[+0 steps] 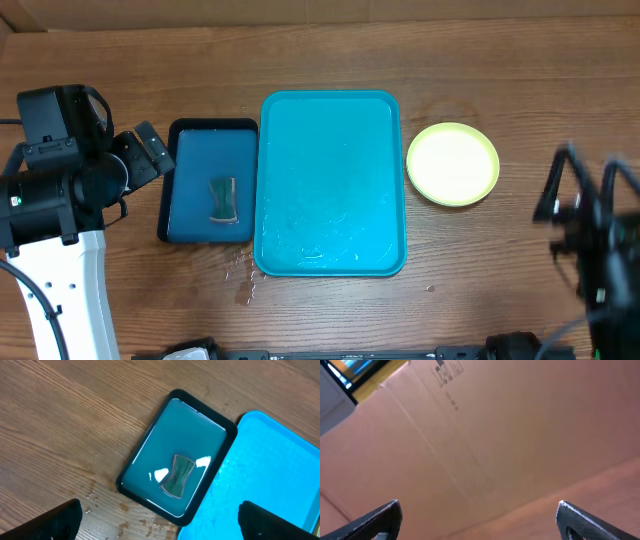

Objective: Clean dirty plates on tray and stack at the side

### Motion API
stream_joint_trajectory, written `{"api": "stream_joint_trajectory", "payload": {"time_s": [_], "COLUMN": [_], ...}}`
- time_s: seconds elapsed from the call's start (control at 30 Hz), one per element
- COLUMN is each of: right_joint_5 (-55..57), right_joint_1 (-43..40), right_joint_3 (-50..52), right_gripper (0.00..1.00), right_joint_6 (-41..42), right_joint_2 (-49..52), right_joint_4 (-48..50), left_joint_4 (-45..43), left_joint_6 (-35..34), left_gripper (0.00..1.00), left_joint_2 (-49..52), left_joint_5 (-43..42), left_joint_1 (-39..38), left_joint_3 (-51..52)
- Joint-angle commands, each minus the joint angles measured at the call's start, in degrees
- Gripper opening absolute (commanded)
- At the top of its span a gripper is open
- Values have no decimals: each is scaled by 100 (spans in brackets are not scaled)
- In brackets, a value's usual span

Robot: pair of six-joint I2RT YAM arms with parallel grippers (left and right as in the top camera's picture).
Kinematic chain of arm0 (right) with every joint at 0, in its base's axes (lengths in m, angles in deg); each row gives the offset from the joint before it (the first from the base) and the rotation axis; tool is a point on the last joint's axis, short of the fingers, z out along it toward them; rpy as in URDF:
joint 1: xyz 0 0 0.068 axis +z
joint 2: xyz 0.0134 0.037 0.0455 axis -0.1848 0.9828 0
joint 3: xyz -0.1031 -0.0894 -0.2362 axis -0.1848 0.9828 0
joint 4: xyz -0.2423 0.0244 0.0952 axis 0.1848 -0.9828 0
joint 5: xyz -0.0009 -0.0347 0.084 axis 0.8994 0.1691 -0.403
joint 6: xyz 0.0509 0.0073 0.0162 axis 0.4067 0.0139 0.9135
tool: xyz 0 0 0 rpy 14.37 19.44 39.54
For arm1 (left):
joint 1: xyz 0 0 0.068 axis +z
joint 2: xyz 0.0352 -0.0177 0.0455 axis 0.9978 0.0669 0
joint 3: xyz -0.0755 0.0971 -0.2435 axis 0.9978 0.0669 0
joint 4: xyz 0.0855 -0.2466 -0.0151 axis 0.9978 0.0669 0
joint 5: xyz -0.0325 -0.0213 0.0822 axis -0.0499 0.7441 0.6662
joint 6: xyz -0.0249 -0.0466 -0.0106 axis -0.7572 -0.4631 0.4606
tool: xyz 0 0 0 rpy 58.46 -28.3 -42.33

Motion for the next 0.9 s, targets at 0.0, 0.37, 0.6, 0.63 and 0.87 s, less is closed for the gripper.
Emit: {"api": "stream_joint_trajectory", "payload": {"time_s": [0.0, 0.37, 0.6, 0.63, 0.87], "right_joint_5": [-332, -409, -407, -404, -400], "right_joint_1": [28, 28, 26, 26, 20], "right_joint_3": [660, 2820, 3794, 3904, 4155], "right_gripper": [100, 100, 100, 100, 100], "right_joint_6": [-37, -42, -374, -535, -1862], "right_joint_2": [-702, -1897, -2264, -2350, -2524], "right_joint_4": [-221, 892, 2852, 3150, 4144], "left_joint_4": [-9, -7, -7, -7, -9], "left_joint_6": [-120, -120, -120, -120, -120], "left_gripper": [100, 100, 100, 100, 100], "left_joint_2": [31, 31, 33, 33, 31], "left_joint_5": [7, 7, 7, 7, 7], "left_joint_1": [22, 22, 22, 22, 22], "left_joint_3": [-33, -33, -33, -33, -33]}}
